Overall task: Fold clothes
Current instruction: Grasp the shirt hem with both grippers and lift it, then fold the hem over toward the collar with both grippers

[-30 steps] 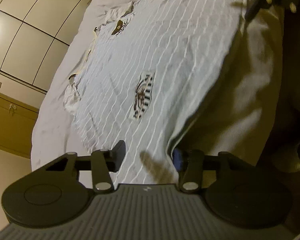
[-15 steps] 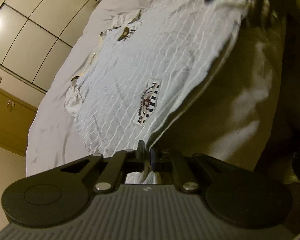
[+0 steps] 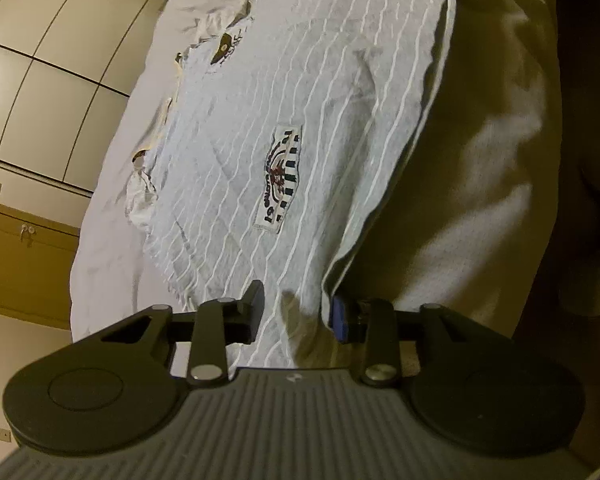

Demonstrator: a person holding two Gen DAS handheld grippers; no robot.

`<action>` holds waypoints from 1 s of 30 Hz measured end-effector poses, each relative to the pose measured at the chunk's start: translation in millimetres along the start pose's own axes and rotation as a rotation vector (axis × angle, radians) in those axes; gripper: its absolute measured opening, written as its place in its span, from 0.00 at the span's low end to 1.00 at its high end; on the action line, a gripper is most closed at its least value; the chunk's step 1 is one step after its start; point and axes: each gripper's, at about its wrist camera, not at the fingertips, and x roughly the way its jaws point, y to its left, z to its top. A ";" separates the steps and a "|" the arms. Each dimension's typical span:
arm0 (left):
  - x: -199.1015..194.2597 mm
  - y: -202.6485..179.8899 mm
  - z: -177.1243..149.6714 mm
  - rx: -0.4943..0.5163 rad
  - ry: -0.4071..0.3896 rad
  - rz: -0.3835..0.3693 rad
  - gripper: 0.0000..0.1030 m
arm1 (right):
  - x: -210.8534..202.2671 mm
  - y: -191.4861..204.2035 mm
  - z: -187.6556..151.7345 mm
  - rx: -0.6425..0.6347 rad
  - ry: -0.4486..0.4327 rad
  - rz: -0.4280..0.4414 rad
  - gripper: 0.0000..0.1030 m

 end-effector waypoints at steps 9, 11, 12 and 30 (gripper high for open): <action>-9.2 8.7 -15.3 0.038 0.007 0.033 0.23 | -18.1 -28.9 -1.1 -0.021 -0.039 0.057 0.00; -3.3 4.8 -19.1 0.039 0.028 0.033 0.27 | -18.9 -28.7 -4.3 -0.025 -0.033 0.068 0.00; -0.2 2.7 -21.0 0.039 0.038 0.033 0.27 | -19.4 -27.1 -5.7 -0.027 -0.030 0.072 0.00; -74.5 50.0 -27.4 -0.048 -0.018 -0.015 0.01 | -83.0 -59.3 -0.8 -0.021 -0.045 0.149 0.00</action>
